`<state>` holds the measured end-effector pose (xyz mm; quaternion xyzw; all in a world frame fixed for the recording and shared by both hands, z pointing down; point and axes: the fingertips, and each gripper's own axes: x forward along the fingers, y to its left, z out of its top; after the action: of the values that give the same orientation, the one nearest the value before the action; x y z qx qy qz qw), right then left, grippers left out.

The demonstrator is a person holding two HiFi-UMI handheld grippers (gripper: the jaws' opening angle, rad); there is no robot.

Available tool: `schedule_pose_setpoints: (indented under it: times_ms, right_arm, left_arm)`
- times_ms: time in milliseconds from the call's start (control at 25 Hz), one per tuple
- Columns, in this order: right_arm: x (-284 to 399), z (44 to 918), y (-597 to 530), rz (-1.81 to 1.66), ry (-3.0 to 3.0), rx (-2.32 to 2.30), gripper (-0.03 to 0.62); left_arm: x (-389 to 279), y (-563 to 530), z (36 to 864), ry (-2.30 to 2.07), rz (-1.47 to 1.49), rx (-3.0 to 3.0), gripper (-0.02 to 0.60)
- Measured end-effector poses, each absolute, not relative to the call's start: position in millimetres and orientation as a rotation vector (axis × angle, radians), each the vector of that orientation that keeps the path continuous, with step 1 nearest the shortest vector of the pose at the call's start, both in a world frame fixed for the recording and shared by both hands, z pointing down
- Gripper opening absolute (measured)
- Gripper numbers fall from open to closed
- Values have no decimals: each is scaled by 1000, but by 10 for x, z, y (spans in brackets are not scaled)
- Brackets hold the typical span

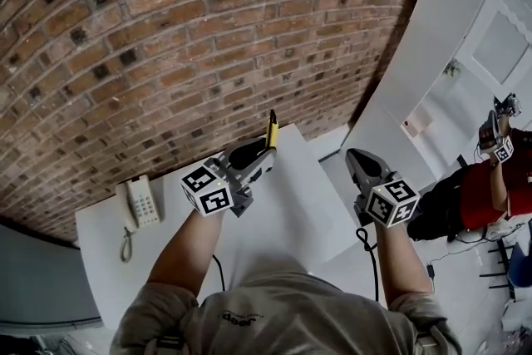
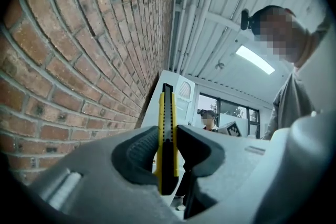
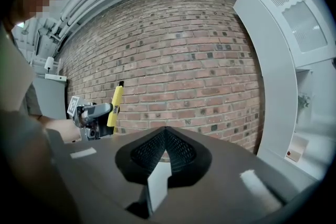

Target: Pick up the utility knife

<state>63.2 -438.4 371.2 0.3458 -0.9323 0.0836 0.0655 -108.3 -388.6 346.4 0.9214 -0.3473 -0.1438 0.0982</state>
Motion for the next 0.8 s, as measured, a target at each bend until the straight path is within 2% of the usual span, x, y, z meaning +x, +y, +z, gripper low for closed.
schedule_pose_setpoints:
  times_ms: [800]
  right_arm:
    - [622,3697,-4400,285,-2819,1070,9]
  left_arm:
    - [-1069,-3863,3427,-1010,-441,2738,117]
